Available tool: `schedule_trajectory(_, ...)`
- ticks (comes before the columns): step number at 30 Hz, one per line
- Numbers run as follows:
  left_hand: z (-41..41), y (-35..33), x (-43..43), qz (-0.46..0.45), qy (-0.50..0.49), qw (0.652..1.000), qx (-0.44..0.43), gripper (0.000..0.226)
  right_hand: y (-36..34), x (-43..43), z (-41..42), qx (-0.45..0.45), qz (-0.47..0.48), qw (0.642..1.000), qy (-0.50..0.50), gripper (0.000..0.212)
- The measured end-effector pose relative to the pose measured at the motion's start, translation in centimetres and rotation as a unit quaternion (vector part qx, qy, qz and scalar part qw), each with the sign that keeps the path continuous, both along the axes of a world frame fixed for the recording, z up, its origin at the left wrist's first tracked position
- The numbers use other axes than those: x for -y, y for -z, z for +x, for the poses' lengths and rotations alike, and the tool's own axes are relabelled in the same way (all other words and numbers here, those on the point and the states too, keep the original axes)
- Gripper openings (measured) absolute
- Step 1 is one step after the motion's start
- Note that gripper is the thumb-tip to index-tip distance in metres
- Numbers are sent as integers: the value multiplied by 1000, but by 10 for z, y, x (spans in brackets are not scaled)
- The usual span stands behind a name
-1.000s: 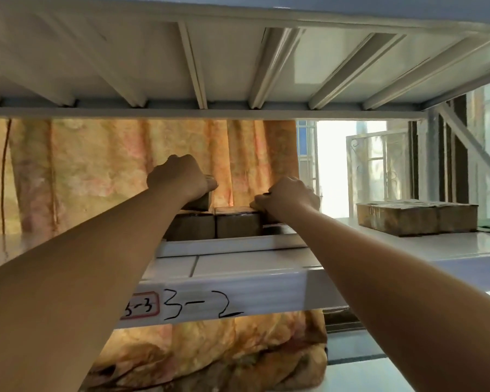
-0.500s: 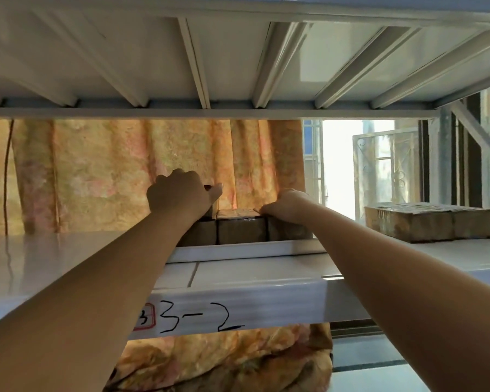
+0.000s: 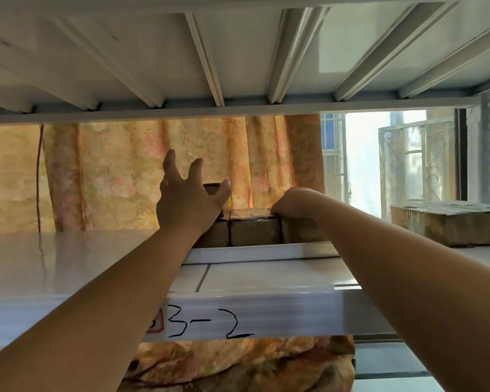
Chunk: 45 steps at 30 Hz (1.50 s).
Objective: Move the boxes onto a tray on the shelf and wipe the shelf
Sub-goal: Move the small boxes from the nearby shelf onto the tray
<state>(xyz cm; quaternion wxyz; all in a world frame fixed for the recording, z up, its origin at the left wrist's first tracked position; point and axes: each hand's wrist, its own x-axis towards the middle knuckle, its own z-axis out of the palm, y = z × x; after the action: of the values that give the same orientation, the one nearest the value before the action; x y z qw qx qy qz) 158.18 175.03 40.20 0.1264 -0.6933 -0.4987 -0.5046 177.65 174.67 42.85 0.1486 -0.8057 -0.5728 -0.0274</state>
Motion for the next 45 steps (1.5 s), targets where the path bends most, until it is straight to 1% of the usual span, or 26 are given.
schedule_trajectory(2,-3,2,-2,-13,-3,1000,-6,63,-1,-2,1,7,2,1000,-2,46)
schedule_trajectory(4,-4,1,-4,-6,-8,1000,-12,56,0,-2,1,18,3,1000,-1,49)
schedule_trajectory(8,-1,1,-1,18,-34,998,-47,56,0,0,1,30,5,1000,1,51)
schedule_trajectory(12,0,1,-1,40,-50,995,-71,55,2,4,0,22,20,1000,7,52)
schedule_trajectory(16,1,1,-1,58,-38,996,-57,49,4,5,1,1,32,999,16,53)
schedule_trajectory(18,2,1,0,65,-42,995,-65,48,5,5,1,-1,36,999,21,54)
schedule_trajectory(20,2,1,1,56,-57,993,-89,49,5,5,1,1,36,999,24,55)
schedule_trajectory(24,3,0,2,35,-68,991,-110,48,6,4,0,2,42,999,25,53)
schedule_trajectory(27,3,-3,3,16,-73,986,-148,53,8,6,1,-12,53,998,29,52)
schedule_trajectory(29,1,-2,5,26,-83,983,-162,59,9,8,3,-28,80,996,27,49)
schedule_trajectory(31,-1,0,6,41,-86,984,-150,60,11,9,5,-42,128,991,19,47)
schedule_trajectory(35,-1,-1,4,70,-77,986,-128,58,7,18,13,8,214,977,20,50)
schedule_trajectory(38,6,-5,9,116,-51,985,-114,50,-1,30,28,32,255,966,27,49)
schedule_trajectory(41,22,-9,17,153,-35,979,-130,38,-7,44,47,23,281,959,9,40)
schedule_trajectory(43,38,-13,23,151,-14,977,-148,33,-9,55,60,5,295,955,-15,30)
schedule_trajectory(45,59,-17,29,158,7,971,-180,32,-8,64,74,27,309,951,-18,24)
